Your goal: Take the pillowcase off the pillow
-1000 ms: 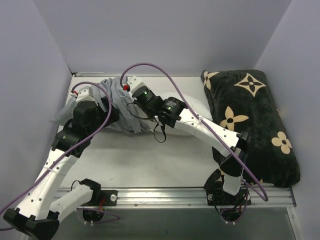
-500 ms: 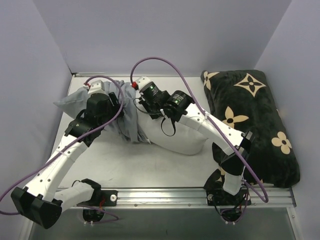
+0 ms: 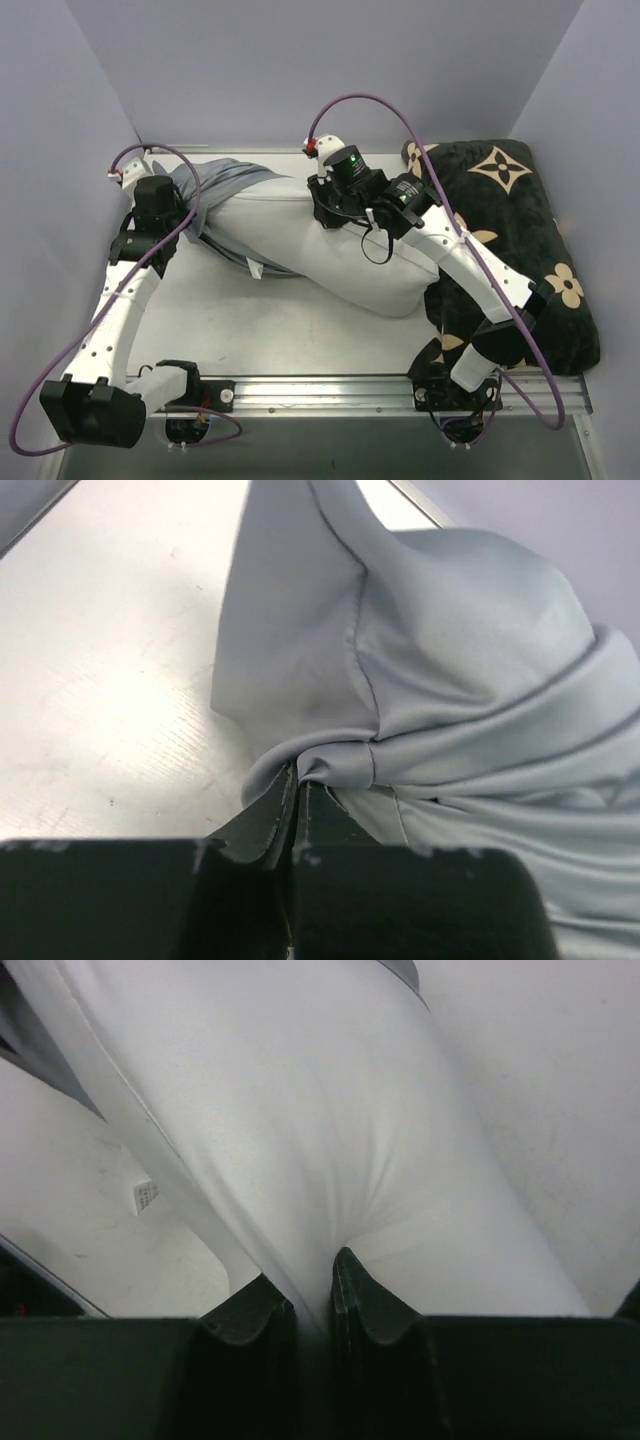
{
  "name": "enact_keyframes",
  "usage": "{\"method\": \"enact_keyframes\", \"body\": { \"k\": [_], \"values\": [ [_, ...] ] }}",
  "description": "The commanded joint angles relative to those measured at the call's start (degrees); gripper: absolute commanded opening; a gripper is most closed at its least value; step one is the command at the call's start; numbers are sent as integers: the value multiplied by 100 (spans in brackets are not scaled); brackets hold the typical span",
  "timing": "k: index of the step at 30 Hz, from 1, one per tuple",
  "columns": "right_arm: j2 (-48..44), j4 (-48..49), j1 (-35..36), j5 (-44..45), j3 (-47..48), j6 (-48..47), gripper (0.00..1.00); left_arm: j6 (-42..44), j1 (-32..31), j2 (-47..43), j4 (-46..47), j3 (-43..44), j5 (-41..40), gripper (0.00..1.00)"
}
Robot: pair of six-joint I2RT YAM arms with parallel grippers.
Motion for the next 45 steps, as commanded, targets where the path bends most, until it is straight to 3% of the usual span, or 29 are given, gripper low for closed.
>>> {"method": "enact_keyframes", "body": {
  "k": [1,5,15,27,36,45],
  "values": [
    [-976,110,-189,109,299,235,0,-101,651,356,41,48,-837,0],
    [-1293,22,-180,-111,361,332,0,-365,1012,796,200,65,-775,0],
    [-1944,-49,-171,-251,80,429,0,-392,1223,2035,279,680,-793,0],
    [-2374,-66,-127,-375,-236,552,0,-558,1355,2853,262,1102,-512,0],
    [-2068,83,-22,55,62,587,0,-690,1259,2609,271,831,-169,0],
    [-1110,443,-39,1154,1222,464,0,-1007,1083,2230,437,5,165,0]
  ]
}}
